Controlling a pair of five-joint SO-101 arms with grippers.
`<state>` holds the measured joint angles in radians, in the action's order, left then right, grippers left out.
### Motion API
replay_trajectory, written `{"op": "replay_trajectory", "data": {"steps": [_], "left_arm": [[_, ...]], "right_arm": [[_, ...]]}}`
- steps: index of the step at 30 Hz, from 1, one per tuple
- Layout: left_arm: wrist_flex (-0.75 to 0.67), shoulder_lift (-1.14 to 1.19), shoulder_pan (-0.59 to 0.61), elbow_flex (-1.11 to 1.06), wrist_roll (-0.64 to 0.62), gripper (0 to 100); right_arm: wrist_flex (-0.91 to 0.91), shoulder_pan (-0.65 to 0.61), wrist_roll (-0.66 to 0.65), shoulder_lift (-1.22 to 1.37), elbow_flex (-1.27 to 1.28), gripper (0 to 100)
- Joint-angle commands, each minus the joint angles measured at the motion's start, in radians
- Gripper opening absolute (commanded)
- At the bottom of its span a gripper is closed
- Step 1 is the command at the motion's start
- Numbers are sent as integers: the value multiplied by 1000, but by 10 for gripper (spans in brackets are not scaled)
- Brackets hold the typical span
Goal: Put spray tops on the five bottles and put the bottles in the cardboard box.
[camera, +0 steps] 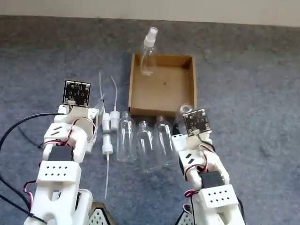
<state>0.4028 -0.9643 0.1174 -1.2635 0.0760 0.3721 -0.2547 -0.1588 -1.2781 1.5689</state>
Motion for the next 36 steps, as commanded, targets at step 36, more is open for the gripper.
{"op": "replay_trajectory", "data": {"steps": [36], "left_arm": [[-23, 2, 7, 7, -6, 207]], "right_arm": [[751, -145, -84, 595, -903, 253]]}}
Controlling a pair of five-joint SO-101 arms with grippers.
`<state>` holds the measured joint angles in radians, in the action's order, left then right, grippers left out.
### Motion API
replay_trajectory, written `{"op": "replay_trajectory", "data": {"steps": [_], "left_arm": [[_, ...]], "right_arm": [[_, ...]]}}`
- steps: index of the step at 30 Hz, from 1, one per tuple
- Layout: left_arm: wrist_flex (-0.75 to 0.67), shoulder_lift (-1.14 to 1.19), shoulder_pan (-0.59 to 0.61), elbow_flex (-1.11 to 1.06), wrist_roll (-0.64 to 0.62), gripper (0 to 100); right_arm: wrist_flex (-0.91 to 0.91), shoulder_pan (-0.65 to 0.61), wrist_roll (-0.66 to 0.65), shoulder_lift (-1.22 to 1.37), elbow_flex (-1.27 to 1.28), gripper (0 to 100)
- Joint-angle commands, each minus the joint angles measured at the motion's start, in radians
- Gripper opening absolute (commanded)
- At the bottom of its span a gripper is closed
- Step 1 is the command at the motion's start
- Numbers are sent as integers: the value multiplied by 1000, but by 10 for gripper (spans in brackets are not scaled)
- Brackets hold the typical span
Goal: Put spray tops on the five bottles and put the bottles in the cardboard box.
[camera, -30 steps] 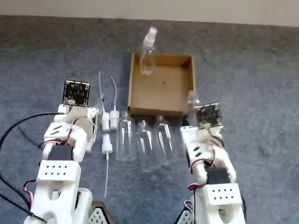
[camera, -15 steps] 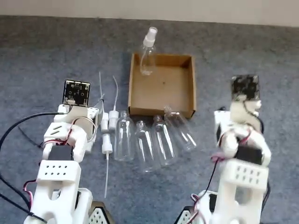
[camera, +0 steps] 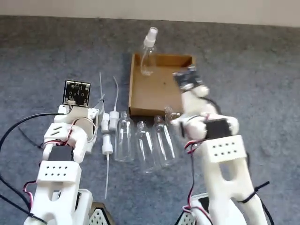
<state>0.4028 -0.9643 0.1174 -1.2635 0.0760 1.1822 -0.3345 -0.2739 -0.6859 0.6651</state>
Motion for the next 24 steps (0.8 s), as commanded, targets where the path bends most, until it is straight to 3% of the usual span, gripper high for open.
{"op": "replay_trajectory", "data": {"steps": [1, 13, 24], "left_arm": [[-23, 2, 7, 7, -6, 207], [-23, 2, 7, 5, -6, 207], [-21, 2, 7, 5, -6, 207]], "right_arm": [[-85, -77, 37, 2, 16, 253], [-271, -58, 44, 10, 156, 253], [-280, -24, 43, 320, -8, 253]]}}
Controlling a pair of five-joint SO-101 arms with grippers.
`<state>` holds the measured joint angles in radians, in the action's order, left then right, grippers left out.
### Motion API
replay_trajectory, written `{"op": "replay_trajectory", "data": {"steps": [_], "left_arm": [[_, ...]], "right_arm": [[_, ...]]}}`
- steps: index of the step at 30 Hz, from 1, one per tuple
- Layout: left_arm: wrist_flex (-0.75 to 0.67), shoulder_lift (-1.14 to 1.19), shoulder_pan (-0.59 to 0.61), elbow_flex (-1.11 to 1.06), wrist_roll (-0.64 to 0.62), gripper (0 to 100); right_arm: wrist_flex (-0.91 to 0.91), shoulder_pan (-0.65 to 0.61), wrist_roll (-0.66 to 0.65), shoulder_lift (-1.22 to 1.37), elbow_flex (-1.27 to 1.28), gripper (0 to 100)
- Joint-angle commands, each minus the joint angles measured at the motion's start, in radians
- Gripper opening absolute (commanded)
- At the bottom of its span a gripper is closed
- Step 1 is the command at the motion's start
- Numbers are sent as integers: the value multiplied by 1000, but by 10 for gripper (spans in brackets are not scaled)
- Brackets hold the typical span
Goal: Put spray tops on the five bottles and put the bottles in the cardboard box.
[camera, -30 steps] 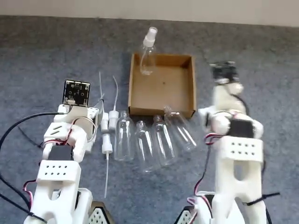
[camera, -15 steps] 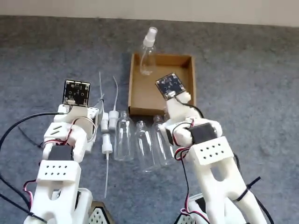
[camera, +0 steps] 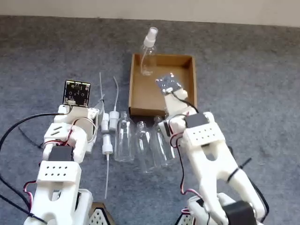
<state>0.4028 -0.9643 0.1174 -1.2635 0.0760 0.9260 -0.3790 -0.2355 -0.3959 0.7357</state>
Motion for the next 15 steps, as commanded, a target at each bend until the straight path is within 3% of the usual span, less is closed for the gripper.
{"op": "replay_trajectory", "data": {"steps": [1, 7, 15], "left_arm": [[-21, 2, 7, 5, -6, 207], [-21, 2, 7, 5, -6, 207], [-21, 2, 7, 5, -6, 207]], "right_arm": [[-24, 22, 5, 47, -84, 253], [-81, 47, 8, 128, -79, 240], [-62, 202, 3, 81, -84, 44]]}}
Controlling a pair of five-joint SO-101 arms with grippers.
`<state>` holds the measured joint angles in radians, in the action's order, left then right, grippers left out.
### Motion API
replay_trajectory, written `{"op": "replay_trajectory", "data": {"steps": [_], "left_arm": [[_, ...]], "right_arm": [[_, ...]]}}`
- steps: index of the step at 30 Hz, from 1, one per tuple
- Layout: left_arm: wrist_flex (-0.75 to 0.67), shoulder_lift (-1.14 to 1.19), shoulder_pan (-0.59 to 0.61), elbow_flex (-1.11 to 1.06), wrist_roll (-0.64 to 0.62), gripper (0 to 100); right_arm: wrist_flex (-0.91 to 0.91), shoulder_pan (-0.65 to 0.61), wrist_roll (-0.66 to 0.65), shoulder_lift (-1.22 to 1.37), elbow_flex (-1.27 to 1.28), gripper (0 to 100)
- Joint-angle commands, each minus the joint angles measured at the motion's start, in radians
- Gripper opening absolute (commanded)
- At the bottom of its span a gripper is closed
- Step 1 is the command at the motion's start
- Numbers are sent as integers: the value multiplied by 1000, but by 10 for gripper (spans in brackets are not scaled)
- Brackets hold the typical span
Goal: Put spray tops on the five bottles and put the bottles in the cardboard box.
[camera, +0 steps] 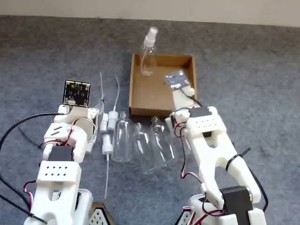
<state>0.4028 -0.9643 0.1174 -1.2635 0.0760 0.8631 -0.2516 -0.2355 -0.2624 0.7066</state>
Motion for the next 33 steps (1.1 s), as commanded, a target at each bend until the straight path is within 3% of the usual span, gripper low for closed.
{"op": "replay_trajectory", "data": {"steps": [1, 8, 14, 18, 22, 28, 33], "left_arm": [[-21, 2, 7, 5, -6, 207], [-21, 2, 7, 5, -6, 207], [-21, 2, 7, 5, -6, 207], [-21, 2, 7, 5, -6, 207], [-21, 2, 7, 5, -6, 207], [-21, 2, 5, 5, -6, 207], [-21, 2, -5, 5, -6, 207]], "right_arm": [[35, 107, 3, -68, -54, 39], [317, 390, -130, -62, -321, 34], [358, 604, -255, 226, -588, 34], [364, 654, -350, 443, -727, 37], [392, 694, -361, 581, -837, 44], [429, 694, -362, 645, -881, 169], [432, 688, -362, 642, -885, 184]]}}
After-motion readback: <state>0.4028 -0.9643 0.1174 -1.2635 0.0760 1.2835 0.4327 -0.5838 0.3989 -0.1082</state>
